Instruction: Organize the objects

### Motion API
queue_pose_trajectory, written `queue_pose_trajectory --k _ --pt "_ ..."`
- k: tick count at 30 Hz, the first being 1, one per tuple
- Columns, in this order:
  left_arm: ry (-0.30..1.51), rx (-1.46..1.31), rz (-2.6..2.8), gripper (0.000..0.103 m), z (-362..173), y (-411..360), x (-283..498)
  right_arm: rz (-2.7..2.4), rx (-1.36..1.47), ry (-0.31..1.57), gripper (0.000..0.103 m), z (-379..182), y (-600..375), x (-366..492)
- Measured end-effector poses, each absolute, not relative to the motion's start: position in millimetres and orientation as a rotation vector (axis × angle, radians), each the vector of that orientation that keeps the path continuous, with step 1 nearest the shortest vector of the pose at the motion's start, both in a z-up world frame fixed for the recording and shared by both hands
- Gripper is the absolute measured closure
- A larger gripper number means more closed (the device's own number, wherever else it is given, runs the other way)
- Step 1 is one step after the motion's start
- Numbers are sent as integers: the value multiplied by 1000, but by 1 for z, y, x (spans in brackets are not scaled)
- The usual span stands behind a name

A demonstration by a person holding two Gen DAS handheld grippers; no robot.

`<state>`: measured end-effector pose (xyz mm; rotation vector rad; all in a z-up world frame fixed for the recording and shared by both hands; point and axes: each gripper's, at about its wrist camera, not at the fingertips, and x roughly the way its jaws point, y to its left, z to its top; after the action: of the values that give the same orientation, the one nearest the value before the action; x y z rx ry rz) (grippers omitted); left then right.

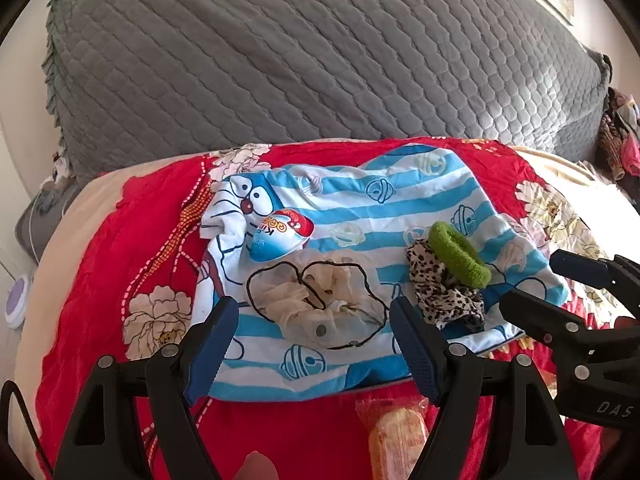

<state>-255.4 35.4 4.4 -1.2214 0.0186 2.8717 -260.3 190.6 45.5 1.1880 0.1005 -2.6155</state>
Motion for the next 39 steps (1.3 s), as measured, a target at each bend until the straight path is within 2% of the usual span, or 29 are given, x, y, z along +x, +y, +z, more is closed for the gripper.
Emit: queue_pose_trajectory --k 2,5,11,14,39 --pt "26 -1219 2878 24 8 36 -252 -2616 1187 97 26 51 191 -257" --pt "0 -1214 2879 24 14 36 -247 -2601 1185 102 19 57 191 -250" --pt "-4 -1199 2878 24 26 36 -237 -2607 1174 122 18 68 190 -240" --pt "6 -1186 2884 24 31 36 -233 -2608 1162 106 12 74 192 -235" --pt "-23 -1157 2882 24 54 30 -196 -2656 1094 117 8 111 203 -191"
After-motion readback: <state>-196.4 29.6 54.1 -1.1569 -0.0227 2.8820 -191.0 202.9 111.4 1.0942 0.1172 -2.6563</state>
